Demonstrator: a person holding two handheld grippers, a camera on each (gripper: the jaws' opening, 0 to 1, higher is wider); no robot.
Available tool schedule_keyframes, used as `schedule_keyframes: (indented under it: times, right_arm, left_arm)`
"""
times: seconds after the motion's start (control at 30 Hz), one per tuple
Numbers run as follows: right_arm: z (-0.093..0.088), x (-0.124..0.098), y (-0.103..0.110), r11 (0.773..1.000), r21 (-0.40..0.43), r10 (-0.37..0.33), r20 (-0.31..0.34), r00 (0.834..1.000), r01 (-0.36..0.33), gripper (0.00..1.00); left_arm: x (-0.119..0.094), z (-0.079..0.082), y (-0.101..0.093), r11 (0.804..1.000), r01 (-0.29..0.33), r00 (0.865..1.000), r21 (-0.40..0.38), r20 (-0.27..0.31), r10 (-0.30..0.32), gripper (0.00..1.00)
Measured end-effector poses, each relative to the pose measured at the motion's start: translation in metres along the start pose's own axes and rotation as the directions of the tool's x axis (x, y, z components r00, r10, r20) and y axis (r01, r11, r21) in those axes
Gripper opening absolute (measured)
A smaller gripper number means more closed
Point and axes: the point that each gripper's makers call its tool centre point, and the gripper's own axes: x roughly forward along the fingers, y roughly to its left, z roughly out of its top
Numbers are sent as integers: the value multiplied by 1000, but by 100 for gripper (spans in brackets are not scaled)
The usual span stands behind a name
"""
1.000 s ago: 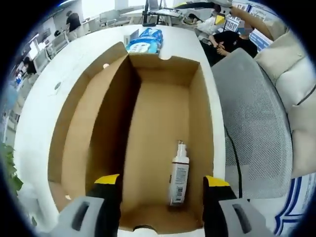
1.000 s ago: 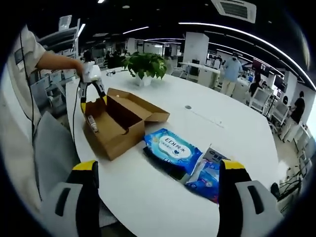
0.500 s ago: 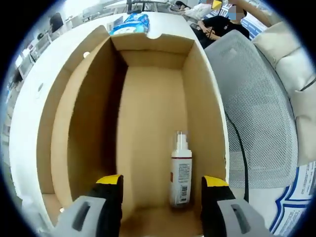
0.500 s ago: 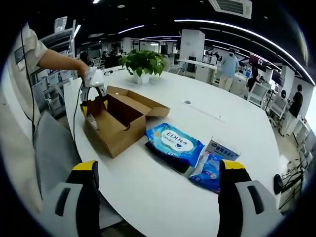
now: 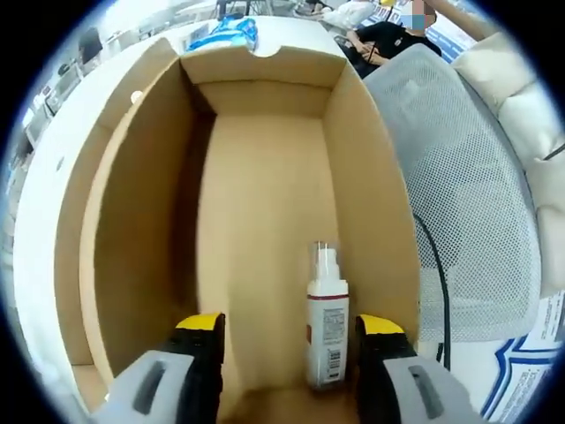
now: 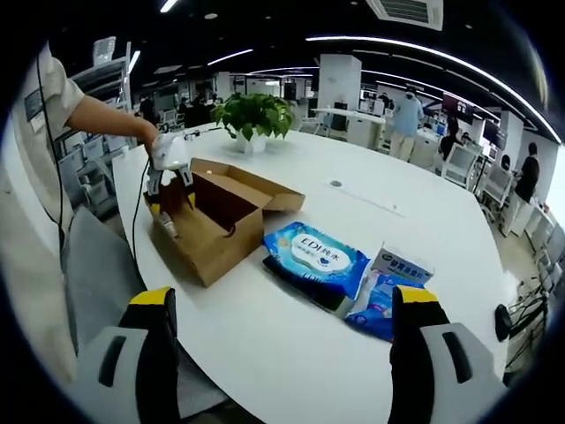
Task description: Operate the shoe box by opening the lid, removing the specified soft item, and placing it in the target area until the item is outside and the box remains undamaged.
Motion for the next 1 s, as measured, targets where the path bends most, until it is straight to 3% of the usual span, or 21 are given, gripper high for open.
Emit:
schedule_keyframes:
  times: [0.27, 0.6, 0.77, 0.93, 1.0]
  right_arm:
    - [-4, 0, 3, 1000, 7, -1, 1, 1000, 1, 96]
    - [2, 3, 11, 1000, 4, 14, 25, 1000, -14, 96]
    - [4, 6, 16, 1000, 1, 23, 33, 999, -23, 96]
    - [6, 8, 20, 1000, 5, 29, 41, 999, -30, 96]
    - [7, 9, 22, 999, 11, 31, 48, 998, -31, 96]
  left_arm:
    - [8, 0, -3, 1000, -11, 1000, 13, 3, 11, 54]
    - [15, 1, -9, 998, -20, 1000, 51, 15, 19, 42]
    - [18, 2, -10, 996, -30, 999, 83, 18, 29, 29]
    - [19, 2, -8, 995, -50, 999, 81, 16, 49, 27]
    - [20, 3, -5, 995, -71, 997, 73, 22, 70, 21]
